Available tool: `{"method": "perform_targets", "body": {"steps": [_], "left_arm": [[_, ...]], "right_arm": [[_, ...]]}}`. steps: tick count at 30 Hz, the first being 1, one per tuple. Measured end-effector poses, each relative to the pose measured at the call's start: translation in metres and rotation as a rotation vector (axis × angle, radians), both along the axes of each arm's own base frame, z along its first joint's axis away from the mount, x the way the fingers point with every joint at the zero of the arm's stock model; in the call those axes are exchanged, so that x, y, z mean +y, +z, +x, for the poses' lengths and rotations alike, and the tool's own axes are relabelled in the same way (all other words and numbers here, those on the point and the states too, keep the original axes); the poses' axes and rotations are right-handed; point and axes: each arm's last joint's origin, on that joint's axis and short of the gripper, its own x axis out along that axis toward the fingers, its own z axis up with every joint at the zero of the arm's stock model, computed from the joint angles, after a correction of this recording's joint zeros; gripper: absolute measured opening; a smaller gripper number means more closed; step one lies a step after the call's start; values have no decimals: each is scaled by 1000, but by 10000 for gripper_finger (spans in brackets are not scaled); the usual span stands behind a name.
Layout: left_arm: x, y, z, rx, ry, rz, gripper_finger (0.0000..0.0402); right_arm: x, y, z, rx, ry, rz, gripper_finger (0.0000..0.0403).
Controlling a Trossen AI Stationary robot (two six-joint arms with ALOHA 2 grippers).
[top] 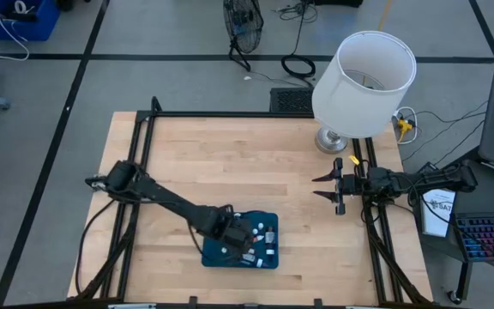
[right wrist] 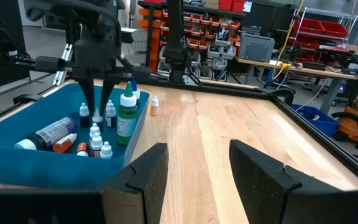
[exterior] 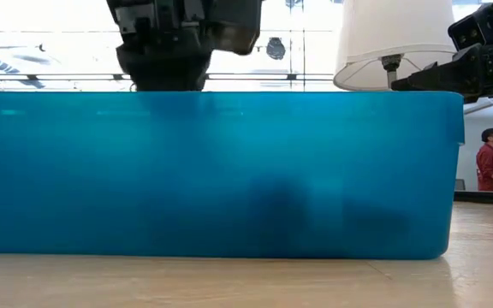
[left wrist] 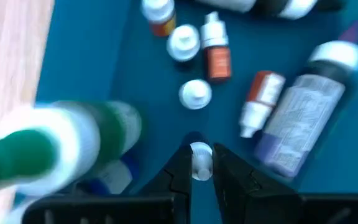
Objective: Pick & Place food coloring
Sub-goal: Put the purple food coloring bottle into the blue container, then put the orange food coloring bottle into the blue container
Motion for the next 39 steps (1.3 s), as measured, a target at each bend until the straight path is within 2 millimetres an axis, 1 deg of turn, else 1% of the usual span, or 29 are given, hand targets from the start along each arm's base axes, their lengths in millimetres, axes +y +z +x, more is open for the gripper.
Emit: {"method": "perform_targets", "body": {"steps": [2,4,8,10,14,18,20,23,28,32,36,39], "left_arm": [[2,-6,2,30,1,-24,44],[4,-12,3,45,9,-5,44],[4,-12,4,49,17,-31,45],[4,-12,4,49,17,-38,61],[2,-13,4,60,7,-58,109],[2,-13,3,60,16,-61,133],[2,-10,3,60,17,-61,138],[1,1,7,28,5,-66,140],[-1,28,6,-10,-21,-31,142],[2,53,-12,6,-4,86,142],[10,78,-46,42,113,227,142],[21,92,-73,63,259,309,143]], "right_arm": [[0,0,0,-1,0,0,162],[0,0,0,-1,0,0,160],[0,0,0,0,0,0,161],[0,0,0,1,0,0,162],[0,0,0,1,0,0,160],[0,0,0,1,0,0,161],[0,0,0,0,0,0,162],[0,0,0,0,0,0,160],[0,0,0,0,0,0,162],[0,0,0,0,0,0,161],[0,0,0,2,0,0,161],[0,0,0,1,0,0,162]]}}
